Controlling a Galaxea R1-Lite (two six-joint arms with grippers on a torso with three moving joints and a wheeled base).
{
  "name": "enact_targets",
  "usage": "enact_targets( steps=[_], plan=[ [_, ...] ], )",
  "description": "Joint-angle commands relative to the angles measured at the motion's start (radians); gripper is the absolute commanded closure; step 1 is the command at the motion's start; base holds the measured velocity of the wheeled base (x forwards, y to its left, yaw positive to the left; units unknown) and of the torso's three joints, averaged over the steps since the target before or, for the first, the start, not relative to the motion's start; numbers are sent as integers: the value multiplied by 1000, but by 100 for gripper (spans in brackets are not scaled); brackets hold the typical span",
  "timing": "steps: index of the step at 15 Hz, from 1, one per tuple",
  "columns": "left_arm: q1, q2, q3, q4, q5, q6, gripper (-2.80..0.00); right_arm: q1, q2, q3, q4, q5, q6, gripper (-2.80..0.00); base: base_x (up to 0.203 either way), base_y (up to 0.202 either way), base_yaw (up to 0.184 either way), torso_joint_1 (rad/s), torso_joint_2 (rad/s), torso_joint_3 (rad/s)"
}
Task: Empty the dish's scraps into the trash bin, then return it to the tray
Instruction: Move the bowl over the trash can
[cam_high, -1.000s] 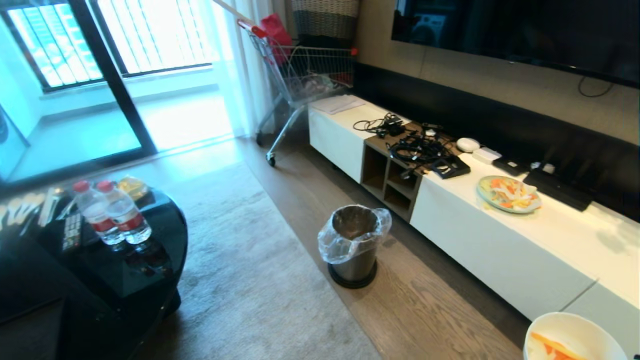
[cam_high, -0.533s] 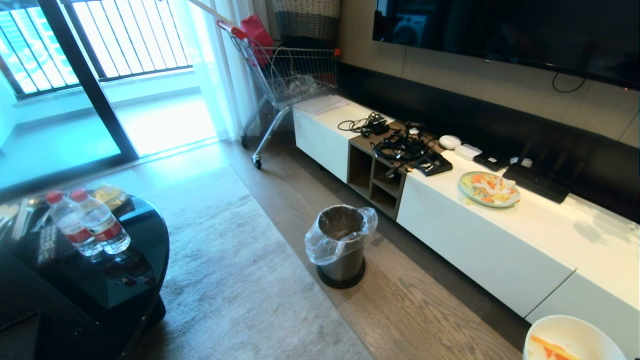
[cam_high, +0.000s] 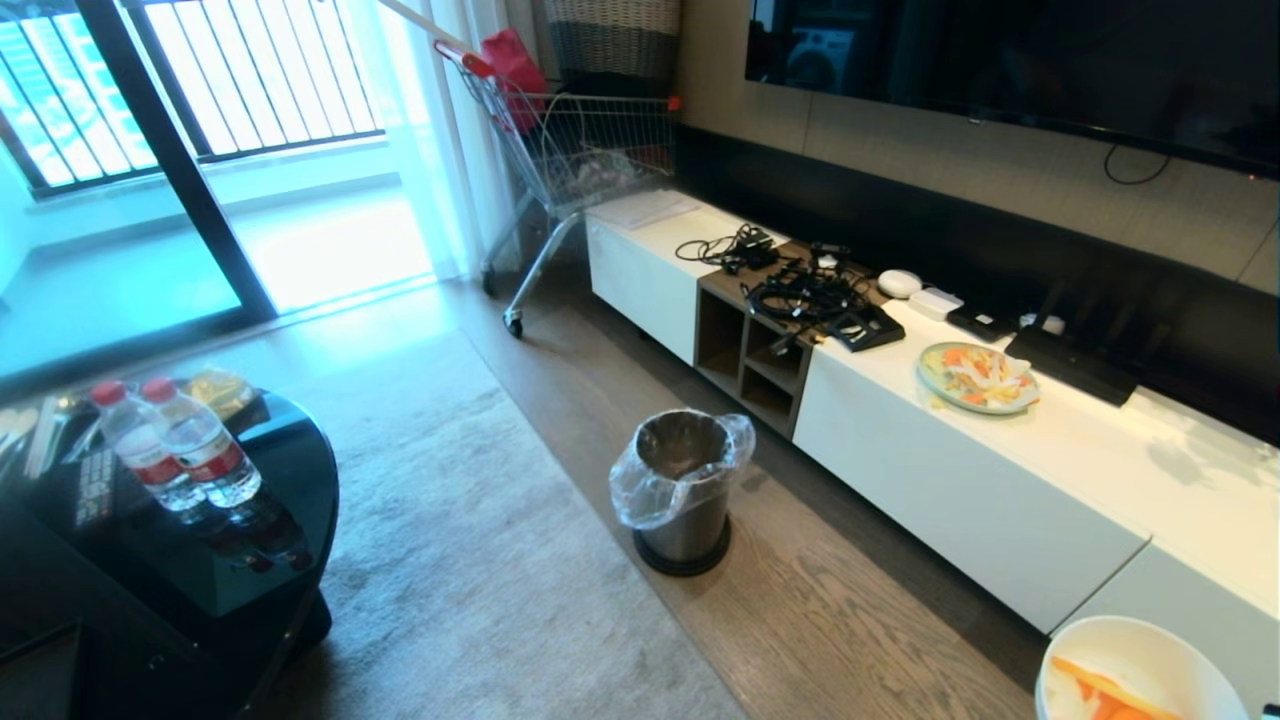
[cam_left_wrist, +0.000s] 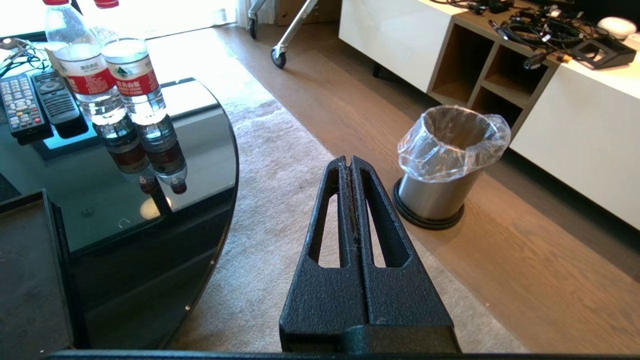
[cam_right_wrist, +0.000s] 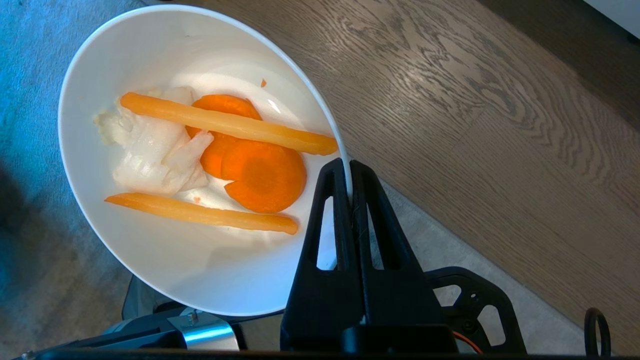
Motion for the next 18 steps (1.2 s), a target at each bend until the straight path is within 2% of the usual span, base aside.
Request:
enact_targets(
  steps=[1, 5, 10, 18],
  plan=[
    [0, 0, 0, -1, 0, -1, 0, 2, 4, -1, 4, -1, 4, 0, 0, 0, 0, 0, 0, 0],
    [0, 0, 0, -1, 0, -1, 0, 30, 5, 0, -2, -32, 23, 0, 0, 0, 0, 0, 0, 0],
    [0, 0, 0, -1, 0, -1, 0, 57, 5, 18, 8, -30, 54, 0, 0, 0, 0, 0, 0, 0],
    [0, 0, 0, -1, 0, -1, 0, 70, 14, 19, -3, -27, 57, 0, 0, 0, 0, 0, 0, 0]
  ],
)
